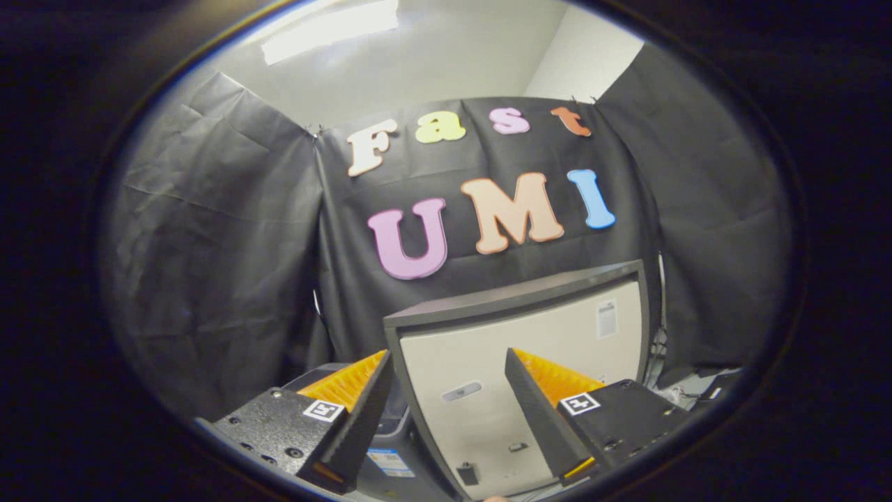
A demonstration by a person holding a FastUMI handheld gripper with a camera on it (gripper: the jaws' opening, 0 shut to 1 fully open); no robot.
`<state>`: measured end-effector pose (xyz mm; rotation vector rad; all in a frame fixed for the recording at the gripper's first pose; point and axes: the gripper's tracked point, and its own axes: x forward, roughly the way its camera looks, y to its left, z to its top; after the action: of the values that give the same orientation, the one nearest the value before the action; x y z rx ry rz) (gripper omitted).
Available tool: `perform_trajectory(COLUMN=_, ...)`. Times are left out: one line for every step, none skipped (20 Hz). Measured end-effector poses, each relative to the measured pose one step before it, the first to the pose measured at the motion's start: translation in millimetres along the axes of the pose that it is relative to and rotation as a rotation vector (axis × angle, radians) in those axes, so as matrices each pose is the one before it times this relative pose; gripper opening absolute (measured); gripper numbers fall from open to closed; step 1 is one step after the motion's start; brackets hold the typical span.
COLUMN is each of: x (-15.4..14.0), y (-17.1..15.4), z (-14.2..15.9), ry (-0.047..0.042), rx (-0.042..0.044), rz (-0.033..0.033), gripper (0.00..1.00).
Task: Put the clothes into the washing machine and then close the washing machine lid.
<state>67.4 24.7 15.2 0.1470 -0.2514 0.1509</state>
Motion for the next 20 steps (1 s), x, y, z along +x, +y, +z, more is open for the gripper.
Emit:
perform_trajectory(x=2.17, y=-9.71, z=-8.84, ry=-0.03111, rx=0.02877, rz=0.01931, gripper=0.97)
perform_trajectory(x=-0.74, y=-8.16, z=-10.58, ry=-0.01505, rx=0.02066, rz=0.01727, gripper=0.97)
perform_trajectory(x=-1.75, y=-8.92, z=-11.14, ry=-0.01666, rx=0.00033, rz=0.02386, gripper=0.97)
perform_trajectory(x=-4.64, y=-8.15, z=-10.43, ry=-0.00288, rx=-0.00748, rz=0.00987, gripper=0.96)
perform_trajectory(x=-5.27, y=-12.22, z=-12.25, ry=0.00308, rx=-0.00615, rz=-0.0079, gripper=0.96)
perform_trajectory(x=-4.49, y=-12.09, z=-6.13, ry=-0.01098, rx=-0.00096, rz=-0.02573, gripper=0.96)
perform_trajectory(x=-3.65, y=-9.87, z=-4.39, ry=-0.01168, rx=-0.00334, rz=-0.02604, gripper=0.96)
perform_trajectory(x=-4.2, y=-6.35, z=-2.12, ry=-0.02027, rx=-0.0161, rz=-0.01527, gripper=0.96)
perform_trajectory(x=-3.22, y=-6.26, z=-8.64, ry=0.00845, rx=-0.01746, rz=-0.0228, gripper=0.96)
perform_trajectory(x=-5.92, y=-2.18, z=-13.42, ry=0.03113, rx=-0.03609, rz=-0.00529, gripper=0.96)
perform_trajectory(x=-5.7, y=-3.1, z=-18.31, ry=0.05583, rx=-0.02467, rz=-0.01438, gripper=0.96)
perform_trajectory(x=-3.24, y=-1.19, z=-13.12, ry=0.06042, rx=-0.01244, rz=-0.01164, gripper=0.96)
perform_trajectory(x=-2.0, y=1.15, z=-14.34, ry=0.06882, rx=-0.00745, rz=-0.00169, gripper=0.97)
perform_trajectory(x=-4.86, y=1.6, z=-16.69, ry=0.087, rx=-0.0077, rz=-0.00214, gripper=0.97)
perform_trajectory(x=-0.42, y=-6.5, z=3.59, ry=-0.01268, rx=-0.02069, rz=-0.02735, gripper=0.97)
perform_trajectory(x=-13.39, y=-11.94, z=7.13, ry=-0.01404, rx=-0.03069, rz=-0.05006, gripper=0.97)
perform_trajectory(x=1.64, y=-7.32, z=10.73, ry=-0.04126, rx=-0.0263, rz=-0.02716, gripper=0.97)
perform_trajectory(x=-2.07, y=-3.06, z=4.15, ry=-0.0275, rx=-0.02551, rz=-0.01161, gripper=0.98)
perform_trajectory(x=-0.62, y=-1.51, z=3.36, ry=-0.01659, rx=0.00678, rz=-0.00648, gripper=0.98)
perform_trajectory(x=-2.23, y=0.16, z=2.54, ry=-0.01457, rx=0.00947, rz=0.00069, gripper=0.97)
